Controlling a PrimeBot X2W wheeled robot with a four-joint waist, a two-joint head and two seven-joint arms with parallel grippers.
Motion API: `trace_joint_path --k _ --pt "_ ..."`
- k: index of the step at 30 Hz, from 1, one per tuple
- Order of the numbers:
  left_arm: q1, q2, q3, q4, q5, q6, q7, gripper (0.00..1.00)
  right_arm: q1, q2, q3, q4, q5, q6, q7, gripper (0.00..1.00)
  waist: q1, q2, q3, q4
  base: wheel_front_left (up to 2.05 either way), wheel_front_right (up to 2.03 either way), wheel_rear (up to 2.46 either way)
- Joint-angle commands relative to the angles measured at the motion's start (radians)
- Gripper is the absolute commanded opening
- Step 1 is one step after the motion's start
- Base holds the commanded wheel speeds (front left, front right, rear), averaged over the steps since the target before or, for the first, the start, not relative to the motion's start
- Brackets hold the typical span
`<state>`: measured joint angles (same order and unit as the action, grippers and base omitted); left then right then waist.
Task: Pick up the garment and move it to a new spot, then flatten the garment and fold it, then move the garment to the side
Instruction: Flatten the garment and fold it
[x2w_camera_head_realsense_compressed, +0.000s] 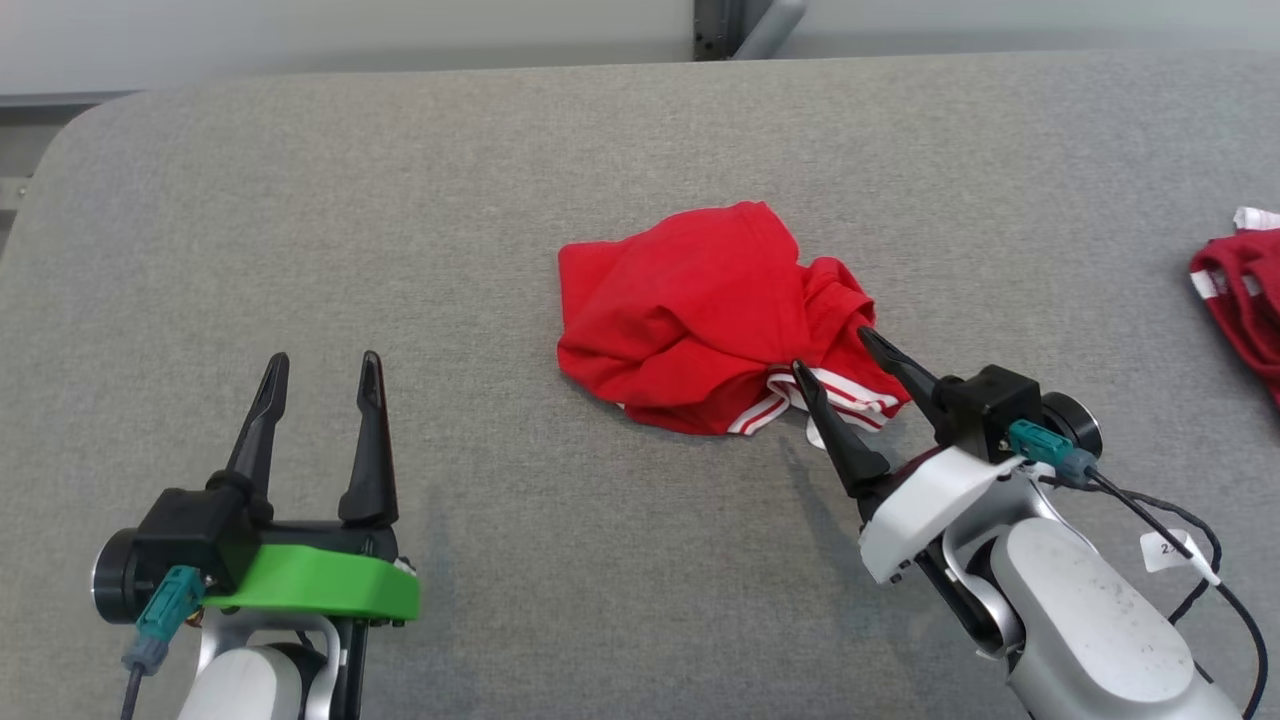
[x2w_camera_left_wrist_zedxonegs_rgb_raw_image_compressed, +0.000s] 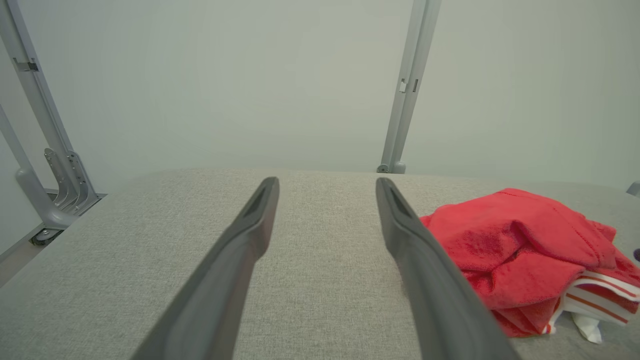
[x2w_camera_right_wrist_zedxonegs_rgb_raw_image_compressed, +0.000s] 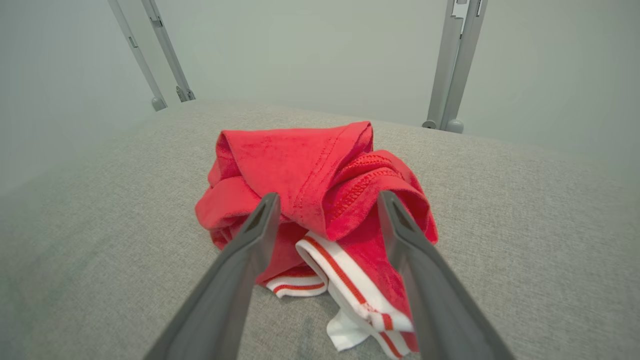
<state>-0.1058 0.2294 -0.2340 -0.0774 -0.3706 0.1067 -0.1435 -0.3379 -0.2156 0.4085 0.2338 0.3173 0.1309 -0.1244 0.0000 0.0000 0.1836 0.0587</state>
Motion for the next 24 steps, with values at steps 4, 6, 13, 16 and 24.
trace_joint_path --k 4,6,13,16,24 --pt "-0.034 -0.016 -0.010 0.031 -0.010 -0.006 -0.024 1.00 -0.071 -0.039 0.062 0.081 0.033 0.000 -0.007 1.00 0.0000 0.0000 0.047 0.083 0.00 0.00 0.00" --pt "-0.038 -0.019 -0.011 0.039 -0.011 -0.006 -0.030 1.00 -0.085 -0.047 0.075 0.102 0.045 0.000 -0.012 0.36 0.0000 0.0000 0.049 0.089 0.00 0.00 0.00" --pt "-0.048 -0.017 -0.007 0.068 -0.017 -0.008 -0.046 1.00 -0.134 -0.064 0.112 0.112 0.080 0.000 -0.049 0.00 0.0000 0.0000 0.042 0.094 0.00 0.00 0.00" --pt "-0.048 -0.014 -0.004 0.068 -0.015 0.000 -0.049 1.00 -0.177 -0.064 0.147 0.072 0.078 0.000 -0.064 0.00 0.0000 0.0000 0.038 0.090 0.00 0.00 0.00" --pt "-0.046 -0.016 -0.013 0.061 -0.014 0.007 -0.047 1.00 -0.389 0.021 0.284 -0.036 0.093 0.000 -0.068 0.00 0.0000 0.0000 0.035 0.067 0.00 0.00 0.00"
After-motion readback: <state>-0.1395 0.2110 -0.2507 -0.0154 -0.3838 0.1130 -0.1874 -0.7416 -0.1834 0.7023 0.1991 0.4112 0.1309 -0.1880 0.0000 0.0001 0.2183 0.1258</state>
